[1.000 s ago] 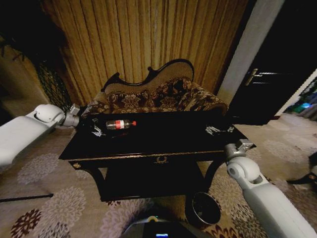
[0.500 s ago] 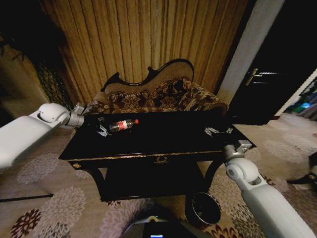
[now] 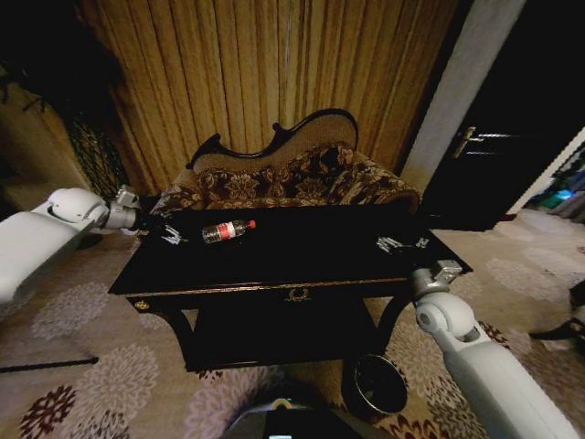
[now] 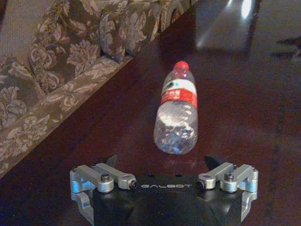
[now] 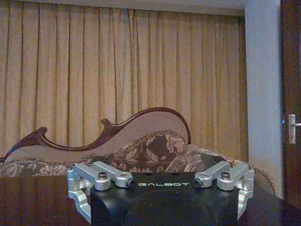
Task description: Move to the front of the table and place the trash on the table into the trash bin.
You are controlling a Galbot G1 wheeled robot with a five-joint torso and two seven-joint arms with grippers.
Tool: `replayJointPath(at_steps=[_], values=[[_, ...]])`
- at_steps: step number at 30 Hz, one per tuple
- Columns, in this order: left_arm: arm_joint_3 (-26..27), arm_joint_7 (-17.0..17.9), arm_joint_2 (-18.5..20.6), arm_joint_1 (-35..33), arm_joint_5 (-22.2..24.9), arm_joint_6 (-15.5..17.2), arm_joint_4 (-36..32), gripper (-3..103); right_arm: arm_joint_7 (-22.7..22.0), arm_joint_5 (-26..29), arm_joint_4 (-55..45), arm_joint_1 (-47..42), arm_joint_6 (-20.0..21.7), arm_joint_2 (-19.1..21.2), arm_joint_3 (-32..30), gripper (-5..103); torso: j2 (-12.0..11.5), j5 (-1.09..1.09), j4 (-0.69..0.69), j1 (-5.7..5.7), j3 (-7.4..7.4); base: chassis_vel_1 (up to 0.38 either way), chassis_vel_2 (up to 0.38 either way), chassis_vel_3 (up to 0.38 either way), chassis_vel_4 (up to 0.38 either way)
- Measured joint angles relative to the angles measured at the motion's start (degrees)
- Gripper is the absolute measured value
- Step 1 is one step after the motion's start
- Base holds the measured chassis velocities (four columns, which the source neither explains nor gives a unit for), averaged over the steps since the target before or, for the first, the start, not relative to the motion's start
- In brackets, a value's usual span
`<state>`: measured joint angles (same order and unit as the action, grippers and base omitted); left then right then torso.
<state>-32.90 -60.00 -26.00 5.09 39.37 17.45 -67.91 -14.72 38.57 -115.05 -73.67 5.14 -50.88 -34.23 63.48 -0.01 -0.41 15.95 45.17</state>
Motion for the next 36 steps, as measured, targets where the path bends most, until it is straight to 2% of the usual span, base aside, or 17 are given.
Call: replayJointPath(at_steps=[12,32,34,36], values=[[-1.37,-0.58,-4.81,0.97,-1.38,-1.27,4.02,100,0.0,0.05,-0.05,-0.26,-0.1,0.56,-0.55,100,0.0,0.01,-0.01,0.0,0.0,0.0,0.0,0.0,0.0],[-0.85,-0.41,-6.02,-0.51,-0.61,-1.4,2.38,100,0.0,-0.06,0.19,0.06,-0.17,0.63,0.07,100,0.0,0.0,-0.01,0.0,0.0,0.0,0.0,0.0,0.0],[-0.81,-0.39,-6.03,-0.6,-0.56,-1.38,2.38,103,0.0,-0.07,0.25,-0.03,-0.18,0.63,-0.05,100,0.0,0.01,-0.01,0.0,0.0,0.0,0.0,0.0,0.0],[-0.72,-0.4,-6.0,-0.75,-0.42,-1.36,2.47,95,-0.01,-0.11,0.38,-0.24,-0.27,0.62,-0.37,100,0.0,0.0,0.0,0.0,0.0,0.0,0.0,0.0,0.0]])
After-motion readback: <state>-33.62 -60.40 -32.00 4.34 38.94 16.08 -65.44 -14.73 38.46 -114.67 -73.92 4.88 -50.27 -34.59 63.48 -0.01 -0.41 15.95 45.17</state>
